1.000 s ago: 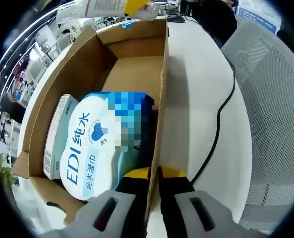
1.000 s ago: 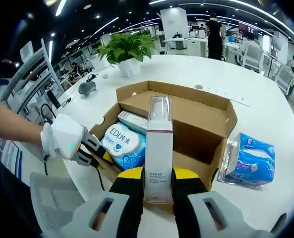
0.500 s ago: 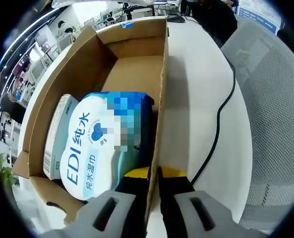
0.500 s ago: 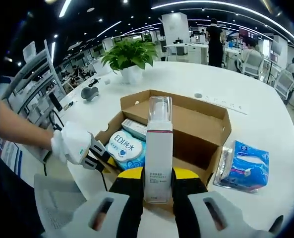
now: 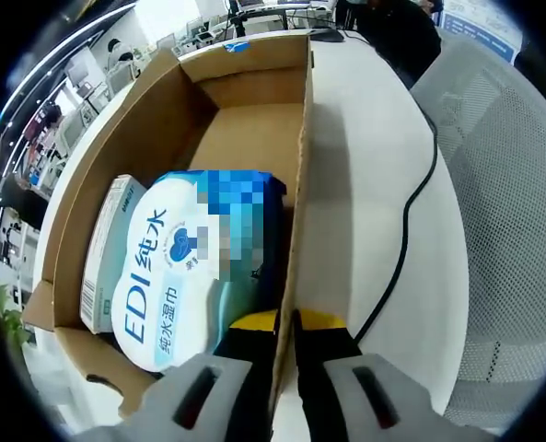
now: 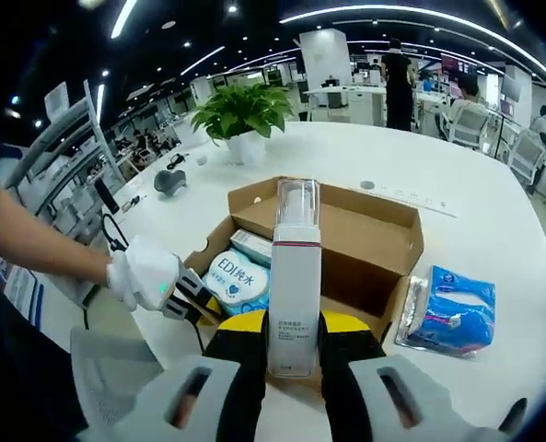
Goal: Operate the shoe box by opening the lid, removing the specified soft item, and placing it in the target area until the item is outside and the box remains undamaged.
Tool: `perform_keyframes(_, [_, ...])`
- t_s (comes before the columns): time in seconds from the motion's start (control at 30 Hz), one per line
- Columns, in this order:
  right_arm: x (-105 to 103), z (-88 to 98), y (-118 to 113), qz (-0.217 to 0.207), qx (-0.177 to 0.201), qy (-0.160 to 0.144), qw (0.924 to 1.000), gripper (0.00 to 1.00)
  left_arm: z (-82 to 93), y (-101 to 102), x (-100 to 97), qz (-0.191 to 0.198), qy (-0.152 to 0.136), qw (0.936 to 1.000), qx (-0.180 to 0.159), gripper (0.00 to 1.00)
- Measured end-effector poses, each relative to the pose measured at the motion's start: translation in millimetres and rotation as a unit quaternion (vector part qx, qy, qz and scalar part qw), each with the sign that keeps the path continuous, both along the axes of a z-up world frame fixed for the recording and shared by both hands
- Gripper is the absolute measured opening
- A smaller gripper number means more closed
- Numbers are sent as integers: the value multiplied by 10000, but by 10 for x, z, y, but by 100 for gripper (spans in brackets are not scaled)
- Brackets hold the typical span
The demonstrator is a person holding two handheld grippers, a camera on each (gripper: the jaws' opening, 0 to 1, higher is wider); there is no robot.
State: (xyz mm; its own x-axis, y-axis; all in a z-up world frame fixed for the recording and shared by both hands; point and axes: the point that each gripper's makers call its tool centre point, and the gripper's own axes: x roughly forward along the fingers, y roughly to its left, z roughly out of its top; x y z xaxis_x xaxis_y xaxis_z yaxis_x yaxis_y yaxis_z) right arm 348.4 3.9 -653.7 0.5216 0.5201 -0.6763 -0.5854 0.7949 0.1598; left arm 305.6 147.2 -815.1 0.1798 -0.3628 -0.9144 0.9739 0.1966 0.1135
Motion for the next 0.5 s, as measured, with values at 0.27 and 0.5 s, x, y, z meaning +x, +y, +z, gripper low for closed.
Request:
perform_keyframes(0.27, [9, 85, -18, 10, 6, -95, 10000, 18, 7, -4, -4, 2, 3, 10000, 1, 4])
perform_keyframes(0.5, [20, 142, -138, -112, 22, -152, 9998, 18, 4, -7, -9, 3, 0, 10000, 0, 4])
